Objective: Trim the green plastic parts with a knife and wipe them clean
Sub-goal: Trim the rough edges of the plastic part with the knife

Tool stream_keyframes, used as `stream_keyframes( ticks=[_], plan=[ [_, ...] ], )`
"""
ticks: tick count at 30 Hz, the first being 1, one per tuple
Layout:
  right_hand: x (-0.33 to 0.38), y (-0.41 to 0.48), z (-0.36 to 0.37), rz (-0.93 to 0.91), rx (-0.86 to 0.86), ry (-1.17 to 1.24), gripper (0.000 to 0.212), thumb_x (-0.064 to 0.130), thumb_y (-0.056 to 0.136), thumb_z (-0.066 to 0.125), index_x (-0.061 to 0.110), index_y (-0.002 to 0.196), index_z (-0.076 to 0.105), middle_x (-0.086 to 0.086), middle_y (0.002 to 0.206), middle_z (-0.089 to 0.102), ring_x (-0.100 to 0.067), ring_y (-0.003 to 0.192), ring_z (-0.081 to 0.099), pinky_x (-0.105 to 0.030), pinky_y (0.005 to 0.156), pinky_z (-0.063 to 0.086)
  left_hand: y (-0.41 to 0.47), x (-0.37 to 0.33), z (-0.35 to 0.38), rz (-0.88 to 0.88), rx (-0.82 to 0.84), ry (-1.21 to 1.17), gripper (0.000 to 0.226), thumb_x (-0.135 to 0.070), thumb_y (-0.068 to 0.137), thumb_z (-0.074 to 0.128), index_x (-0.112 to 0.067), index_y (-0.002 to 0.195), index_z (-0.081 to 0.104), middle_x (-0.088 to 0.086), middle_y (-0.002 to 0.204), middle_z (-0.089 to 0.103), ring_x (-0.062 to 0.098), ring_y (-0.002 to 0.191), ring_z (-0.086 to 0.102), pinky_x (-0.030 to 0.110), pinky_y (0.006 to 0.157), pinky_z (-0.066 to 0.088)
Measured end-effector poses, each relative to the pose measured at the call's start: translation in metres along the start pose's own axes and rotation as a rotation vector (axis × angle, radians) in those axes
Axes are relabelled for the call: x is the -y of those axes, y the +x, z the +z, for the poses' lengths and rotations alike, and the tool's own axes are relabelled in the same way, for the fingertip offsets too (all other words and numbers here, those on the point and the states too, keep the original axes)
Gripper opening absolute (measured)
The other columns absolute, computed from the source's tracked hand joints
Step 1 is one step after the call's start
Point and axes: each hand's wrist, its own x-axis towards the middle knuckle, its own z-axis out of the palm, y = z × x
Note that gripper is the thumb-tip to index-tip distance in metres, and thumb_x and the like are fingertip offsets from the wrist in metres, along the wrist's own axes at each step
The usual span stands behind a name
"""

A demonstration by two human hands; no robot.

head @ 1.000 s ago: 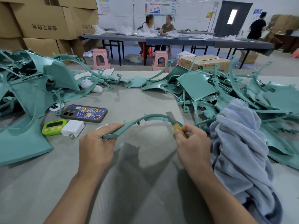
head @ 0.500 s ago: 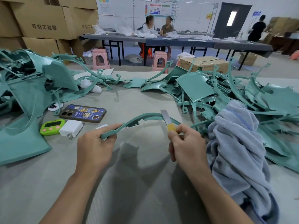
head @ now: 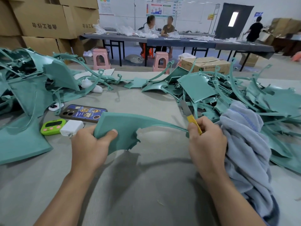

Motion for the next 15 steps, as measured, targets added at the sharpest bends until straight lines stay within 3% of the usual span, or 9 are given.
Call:
stream_keyframes(
  ticks=[3, 5, 7, 10, 13, 15],
  plan=[
    [0.000, 0.000, 0.005, -0.046, 0.112, 0.090, 0.028, 0.033, 0.098, 0.056, 0.024, 0.072, 0.049, 0.007, 0.062, 0.055, -0.010, 0.058, 0.047, -0.023, 0.049, 0.033, -0.001, -0.001, 0.000, 0.004, 0.002, 0.021, 0.024, -0.045, 0.065, 0.070, -0.021, 0.060, 0.067, -0.016, 0.064, 0.064, 0.002, 0.061, 0.058, 0.027, 0.047, 0.039],
    [0.000, 0.004, 0.012, -0.037, 0.198, 0.100, 0.025, 0.035, 0.098, 0.056, 0.026, 0.075, 0.051, 0.011, 0.064, 0.057, -0.009, 0.055, 0.047, -0.022, 0.048, 0.035, -0.003, -0.004, -0.002, 0.048, 0.030, 0.010, 0.014, -0.043, 0.065, 0.070, -0.030, 0.070, 0.070, -0.018, 0.063, 0.064, 0.001, 0.059, 0.057, 0.017, 0.044, 0.038],
    [-0.002, 0.011, 0.020, 0.044, 0.233, 0.056, 0.018, 0.037, 0.092, 0.058, 0.027, 0.076, 0.058, 0.011, 0.061, 0.062, -0.011, 0.053, 0.052, -0.033, 0.049, 0.042, -0.004, -0.005, -0.006, 0.105, 0.052, 0.009, 0.012, -0.041, 0.065, 0.071, -0.037, 0.076, 0.068, -0.013, 0.062, 0.062, 0.004, 0.054, 0.054, 0.015, 0.044, 0.038],
    [-0.015, 0.024, 0.023, 0.275, 0.371, 0.113, 0.018, 0.028, 0.086, 0.068, 0.026, 0.068, 0.071, 0.006, 0.052, 0.066, -0.008, 0.039, 0.050, -0.024, 0.044, 0.040, 0.004, 0.002, -0.016, 0.103, 0.084, 0.008, 0.024, -0.047, 0.057, 0.071, -0.026, 0.070, 0.070, 0.003, 0.058, 0.060, 0.009, 0.048, 0.045, 0.027, 0.047, 0.039],
    [-0.024, 0.026, 0.020, 0.380, 0.601, 0.130, 0.022, 0.028, 0.084, 0.073, 0.017, 0.065, 0.076, 0.002, 0.053, 0.066, -0.014, 0.048, 0.050, -0.026, 0.054, 0.039, 0.012, 0.007, -0.025, 0.071, 0.149, 0.030, 0.038, -0.051, 0.049, 0.070, -0.016, 0.063, 0.069, 0.009, 0.053, 0.056, 0.016, 0.048, 0.044, 0.032, 0.048, 0.041],
    [-0.023, 0.024, 0.016, 0.281, 0.481, 0.079, 0.016, 0.032, 0.082, 0.070, 0.020, 0.073, 0.076, 0.005, 0.055, 0.065, -0.014, 0.053, 0.052, -0.027, 0.053, 0.041, 0.013, 0.006, -0.026, 0.085, 0.155, 0.065, 0.032, -0.050, 0.049, 0.071, -0.021, 0.062, 0.068, -0.001, 0.046, 0.049, 0.011, 0.044, 0.040, 0.026, 0.044, 0.034]
  ],
)
